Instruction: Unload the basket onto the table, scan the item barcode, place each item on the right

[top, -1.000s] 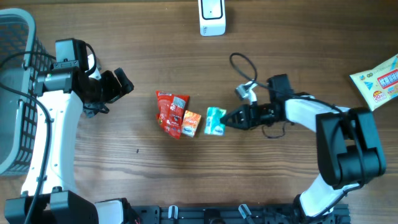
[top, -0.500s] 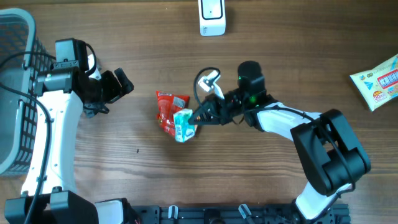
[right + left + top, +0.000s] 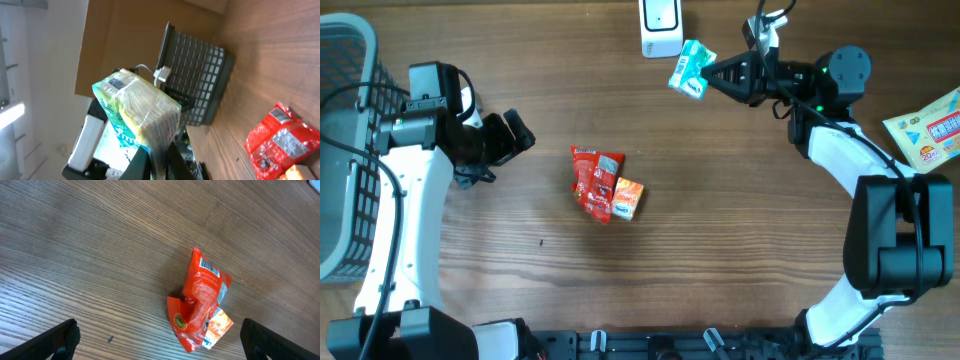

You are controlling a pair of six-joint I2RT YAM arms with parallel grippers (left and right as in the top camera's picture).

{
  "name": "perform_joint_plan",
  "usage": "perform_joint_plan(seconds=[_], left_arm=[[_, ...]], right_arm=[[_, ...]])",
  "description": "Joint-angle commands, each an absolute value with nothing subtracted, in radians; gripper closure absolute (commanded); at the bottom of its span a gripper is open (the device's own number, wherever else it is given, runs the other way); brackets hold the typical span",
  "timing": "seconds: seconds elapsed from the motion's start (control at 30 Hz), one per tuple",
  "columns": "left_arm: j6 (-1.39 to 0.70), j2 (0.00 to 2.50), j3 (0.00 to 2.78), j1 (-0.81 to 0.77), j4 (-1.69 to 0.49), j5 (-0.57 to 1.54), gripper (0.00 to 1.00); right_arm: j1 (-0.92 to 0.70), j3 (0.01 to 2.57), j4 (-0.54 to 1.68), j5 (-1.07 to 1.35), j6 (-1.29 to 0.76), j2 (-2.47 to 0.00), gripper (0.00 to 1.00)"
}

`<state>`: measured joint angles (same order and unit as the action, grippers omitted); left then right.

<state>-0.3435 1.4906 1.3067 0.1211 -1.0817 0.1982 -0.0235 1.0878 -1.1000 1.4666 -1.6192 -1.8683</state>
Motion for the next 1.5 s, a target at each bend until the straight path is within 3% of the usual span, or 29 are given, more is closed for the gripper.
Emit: perform_joint_plan(seconds=[0.0, 0.13, 0.33, 0.53, 0.6, 0.73, 0.9, 1.03, 1.17, 1.27, 1.3, 1.37, 1.47], left_arm=[[-0.352, 1.493, 1.319, 0.127, -1.082, 0.192, 0.00], [-0.352, 1.493, 1.319, 0.127, -1.082, 0.192, 0.00], [-0.352, 1.493, 1.319, 0.127, -1.082, 0.192, 0.00], [-0.352, 1.493, 1.319, 0.126, -1.082, 0.192, 0.00], [-0.352, 1.493, 1.319, 0.126, -1.082, 0.192, 0.00], [-0.352, 1.493, 1.319, 0.127, -1.082, 0.192, 0.00], [-0.352, 1.493, 1.319, 0.127, -1.082, 0.192, 0.00], [-0.352, 1.493, 1.319, 0.126, -1.082, 0.192, 0.00], [-0.352, 1.493, 1.319, 0.126, -1.082, 0.192, 0.00], [-0.352, 1.493, 1.319, 0.126, -1.082, 0.192, 0.00], [-0.352, 1.493, 1.319, 0.126, -1.082, 0.192, 0.00], [-0.352, 1.493, 1.319, 0.127, -1.082, 0.192, 0.00], [-0.352, 1.493, 1.319, 0.126, -1.082, 0.192, 0.00]], right_arm=[[-0.023, 1.114, -1.106, 1.623, -1.538, -1.876, 0.96], [-0.022, 1.114, -1.120, 1.622, -1.510, -1.876, 0.96], [-0.022, 1.114, -1.365, 1.622, -1.513, -1.876, 0.96], [0.002, 1.114, -1.201, 1.612, -1.654, -1.876, 0.96], [0.042, 1.114, -1.074, 1.611, -1.649, -1.876, 0.96], [0.110, 1.114, -1.050, 1.618, -1.596, -1.876, 0.96], [0.041, 1.114, -1.048, 1.428, -1.533, -1.876, 0.96], [-0.100, 1.114, -0.774, 1.057, -1.318, -1.873, 0.95], [-0.204, 1.287, 0.035, 0.343, -0.768, -1.865, 0.95], [-0.254, 1.508, 0.366, -0.173, -0.514, -1.866, 0.95], [-0.279, 1.555, 0.369, -0.341, -0.386, -1.866, 0.95], [-0.320, 1.562, 0.291, -0.458, -0.219, -1.876, 0.95], [-0.409, 1.562, 0.005, -0.585, 0.112, -1.977, 0.96]])
